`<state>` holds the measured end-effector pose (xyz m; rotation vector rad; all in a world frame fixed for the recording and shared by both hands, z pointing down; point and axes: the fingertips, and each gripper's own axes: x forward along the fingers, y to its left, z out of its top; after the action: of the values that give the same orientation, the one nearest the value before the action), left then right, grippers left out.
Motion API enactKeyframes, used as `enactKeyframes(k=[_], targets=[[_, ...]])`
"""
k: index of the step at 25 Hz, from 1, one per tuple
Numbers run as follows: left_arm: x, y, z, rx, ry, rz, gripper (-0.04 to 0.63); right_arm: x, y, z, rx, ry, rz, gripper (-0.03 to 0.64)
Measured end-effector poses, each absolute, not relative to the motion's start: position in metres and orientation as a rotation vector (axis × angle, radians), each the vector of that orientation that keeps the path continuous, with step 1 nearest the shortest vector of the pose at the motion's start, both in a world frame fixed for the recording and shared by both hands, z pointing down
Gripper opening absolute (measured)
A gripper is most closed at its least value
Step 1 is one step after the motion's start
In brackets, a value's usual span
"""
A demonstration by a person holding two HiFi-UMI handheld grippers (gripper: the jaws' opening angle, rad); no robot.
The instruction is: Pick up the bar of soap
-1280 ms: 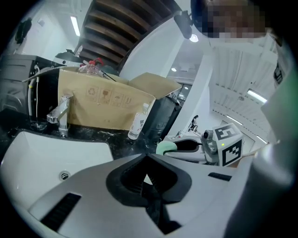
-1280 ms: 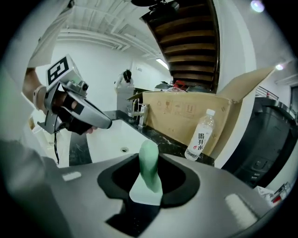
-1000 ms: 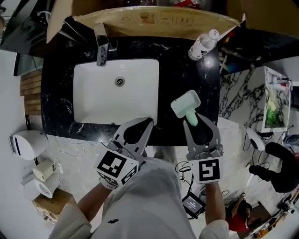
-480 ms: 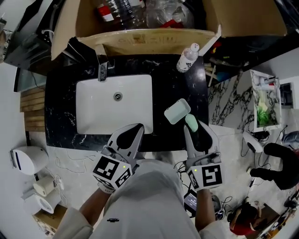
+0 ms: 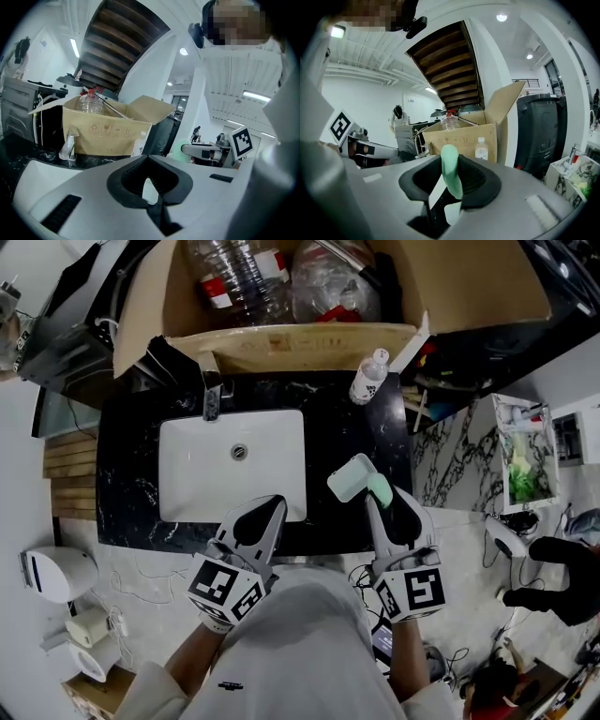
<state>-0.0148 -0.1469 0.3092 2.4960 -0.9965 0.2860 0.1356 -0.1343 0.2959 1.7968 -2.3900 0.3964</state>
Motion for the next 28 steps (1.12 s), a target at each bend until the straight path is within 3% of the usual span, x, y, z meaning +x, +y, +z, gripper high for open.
enactKeyframes(k=[28], targets=[[-0.010, -0.148, 0.292, 2.514, -1.043, 0.242, 0.006, 0.150, -0.135, 0.271, 1.836, -2.451, 0.344, 0.123]])
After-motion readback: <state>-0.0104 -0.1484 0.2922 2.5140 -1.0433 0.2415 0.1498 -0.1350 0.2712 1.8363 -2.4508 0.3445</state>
